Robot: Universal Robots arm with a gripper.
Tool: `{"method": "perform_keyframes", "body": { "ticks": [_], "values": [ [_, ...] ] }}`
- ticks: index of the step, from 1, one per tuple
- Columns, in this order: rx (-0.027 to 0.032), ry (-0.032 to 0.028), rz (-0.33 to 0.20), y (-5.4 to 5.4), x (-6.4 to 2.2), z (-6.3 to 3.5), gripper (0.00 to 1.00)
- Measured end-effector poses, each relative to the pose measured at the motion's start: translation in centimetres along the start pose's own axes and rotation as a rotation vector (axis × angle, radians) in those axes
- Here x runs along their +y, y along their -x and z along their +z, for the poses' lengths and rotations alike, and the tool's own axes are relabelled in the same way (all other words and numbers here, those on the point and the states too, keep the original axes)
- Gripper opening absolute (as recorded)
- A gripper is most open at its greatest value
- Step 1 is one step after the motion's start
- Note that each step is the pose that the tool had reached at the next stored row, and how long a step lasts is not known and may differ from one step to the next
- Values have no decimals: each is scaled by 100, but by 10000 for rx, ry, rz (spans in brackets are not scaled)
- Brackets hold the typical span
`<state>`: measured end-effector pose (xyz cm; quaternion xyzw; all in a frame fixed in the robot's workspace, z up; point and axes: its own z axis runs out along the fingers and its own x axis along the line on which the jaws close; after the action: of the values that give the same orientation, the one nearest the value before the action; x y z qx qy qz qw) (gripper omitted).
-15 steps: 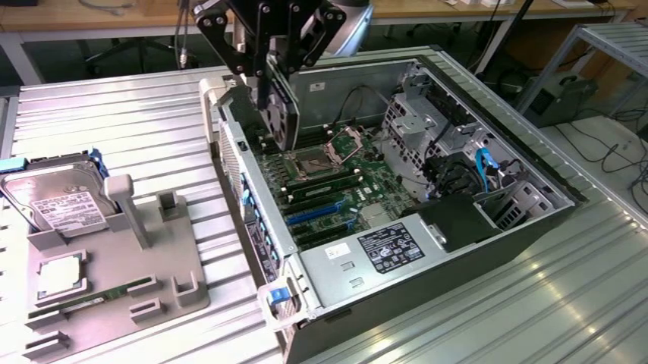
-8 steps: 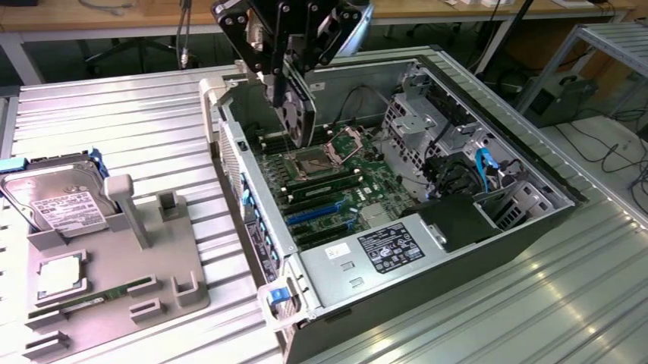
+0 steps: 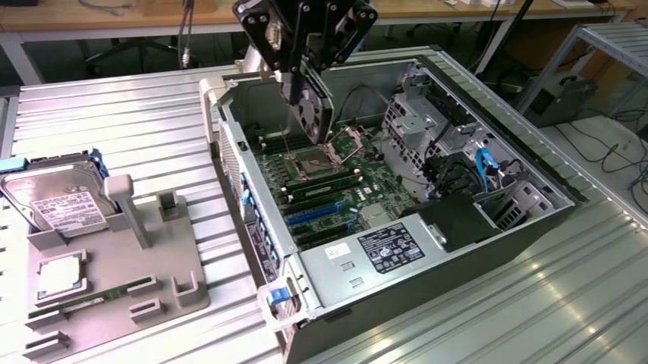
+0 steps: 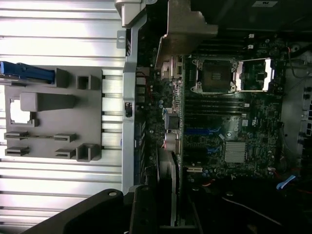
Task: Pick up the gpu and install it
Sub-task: 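Pick up the gpu and move the gpu toward the slot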
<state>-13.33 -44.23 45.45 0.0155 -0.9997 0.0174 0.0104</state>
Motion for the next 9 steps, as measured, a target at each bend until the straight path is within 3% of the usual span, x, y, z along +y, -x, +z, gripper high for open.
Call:
{"method": "perform_keyframes", "body": {
  "ticks": [9],
  "values": [
    [0, -1, 0, 250, -8, 3, 28]
  ]
}}
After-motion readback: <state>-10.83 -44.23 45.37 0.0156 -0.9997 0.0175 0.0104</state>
